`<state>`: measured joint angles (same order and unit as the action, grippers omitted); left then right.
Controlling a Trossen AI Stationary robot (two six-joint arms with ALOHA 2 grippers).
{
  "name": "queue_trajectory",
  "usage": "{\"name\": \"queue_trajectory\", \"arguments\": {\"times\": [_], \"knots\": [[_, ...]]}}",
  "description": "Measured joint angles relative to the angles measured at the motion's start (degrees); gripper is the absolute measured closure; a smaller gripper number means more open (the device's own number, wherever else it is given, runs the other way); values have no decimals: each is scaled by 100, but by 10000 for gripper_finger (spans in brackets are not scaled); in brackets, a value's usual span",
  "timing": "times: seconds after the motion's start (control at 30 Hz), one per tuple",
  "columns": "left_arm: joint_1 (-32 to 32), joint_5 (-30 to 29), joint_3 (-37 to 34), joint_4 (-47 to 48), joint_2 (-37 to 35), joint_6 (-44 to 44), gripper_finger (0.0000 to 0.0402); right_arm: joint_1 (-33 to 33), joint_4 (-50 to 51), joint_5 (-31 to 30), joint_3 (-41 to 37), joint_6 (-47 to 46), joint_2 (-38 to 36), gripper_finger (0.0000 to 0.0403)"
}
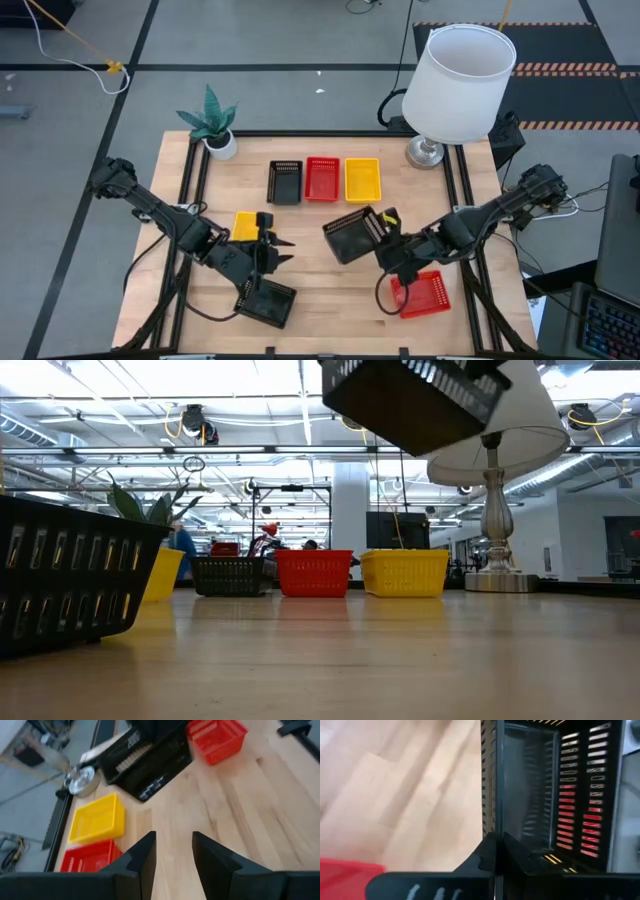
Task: Stack baskets by color
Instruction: Stack the middle right black bin on the top left black bin
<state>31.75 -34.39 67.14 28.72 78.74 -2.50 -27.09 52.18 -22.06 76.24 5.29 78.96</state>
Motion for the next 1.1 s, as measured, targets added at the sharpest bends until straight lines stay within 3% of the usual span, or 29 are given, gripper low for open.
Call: {"name": "queue_trajectory", "arguments": {"times": [0.5,0.7,0.83,0.93,1.1], "knots": [[-381,150,562,-72,-2,-805,272,488,-314,-1409,31,789,8,398],[-553,463,472,-181,-2,-996,272,547,-505,-1392,-7,814,168,398],[-546,492,359,-180,2,-1817,272,572,-505,-1144,-28,920,291,397],[-579,181,360,-261,0,-2688,272,622,-548,-1065,-28,965,349,397],[-605,214,359,-279,6,-1947,272,709,-572,-874,-30,981,345,397]]}}
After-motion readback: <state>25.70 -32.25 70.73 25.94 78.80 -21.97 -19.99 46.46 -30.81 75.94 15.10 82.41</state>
